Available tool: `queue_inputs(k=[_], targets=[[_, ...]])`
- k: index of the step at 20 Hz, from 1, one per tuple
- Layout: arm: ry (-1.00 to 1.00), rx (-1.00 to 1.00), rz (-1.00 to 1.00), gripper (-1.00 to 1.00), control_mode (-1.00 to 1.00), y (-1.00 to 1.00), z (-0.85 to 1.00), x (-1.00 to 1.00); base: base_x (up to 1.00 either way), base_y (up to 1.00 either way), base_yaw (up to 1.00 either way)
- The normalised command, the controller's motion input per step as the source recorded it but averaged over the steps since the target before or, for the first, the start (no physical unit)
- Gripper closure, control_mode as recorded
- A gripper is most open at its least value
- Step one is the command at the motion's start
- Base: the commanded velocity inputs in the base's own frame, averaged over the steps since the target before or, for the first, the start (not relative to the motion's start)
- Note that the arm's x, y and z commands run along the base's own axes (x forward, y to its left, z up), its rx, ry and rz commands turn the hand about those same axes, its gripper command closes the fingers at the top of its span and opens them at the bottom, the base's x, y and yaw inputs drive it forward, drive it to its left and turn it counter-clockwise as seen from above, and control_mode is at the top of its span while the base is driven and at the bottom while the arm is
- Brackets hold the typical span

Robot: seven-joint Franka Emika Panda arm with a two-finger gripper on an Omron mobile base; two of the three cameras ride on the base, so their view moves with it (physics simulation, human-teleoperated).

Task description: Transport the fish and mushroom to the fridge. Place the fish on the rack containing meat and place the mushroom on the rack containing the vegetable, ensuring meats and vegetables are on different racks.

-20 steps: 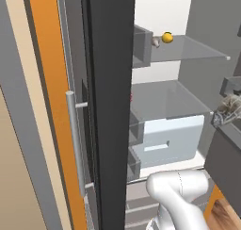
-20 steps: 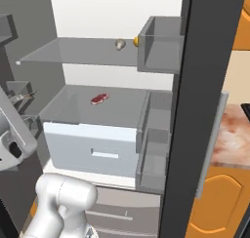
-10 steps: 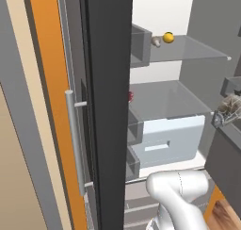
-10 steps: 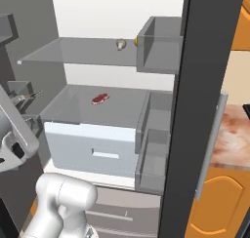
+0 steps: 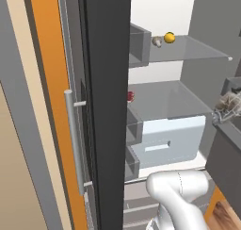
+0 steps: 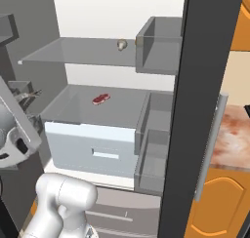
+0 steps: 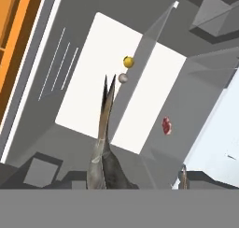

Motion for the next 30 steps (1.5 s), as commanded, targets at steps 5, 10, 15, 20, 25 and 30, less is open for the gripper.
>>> queue_inputs(k=[5, 10, 15, 20, 25, 30], targets=[[0.07, 0.00, 0.01, 1.00, -1.00, 0.00, -0.39, 0.90, 0.00, 0.00, 0.00], [0.07, 0.00, 0.00, 1.00, -1.00, 0.00, -0.50, 0.93, 0.00, 0.00, 0.00], [0.07, 0.00, 0.00, 1.00, -1.00, 0.00, -0.43, 0.89, 0.00, 0.00, 0.00], [0.16, 0.00, 0.01, 1.00, -1.00, -0.03, -0.43, 0.81, 0.00, 0.00, 0.00], [0.24, -0.02, 0.00, 1.00, -1.00, 0.00, -0.55, 0.88, 0.00, 0.00, 0.00], [0.16, -0.01, 0.01, 1.00, -1.00, -0.07, -0.47, 0.77, 0.00, 0.00, 0.00]])
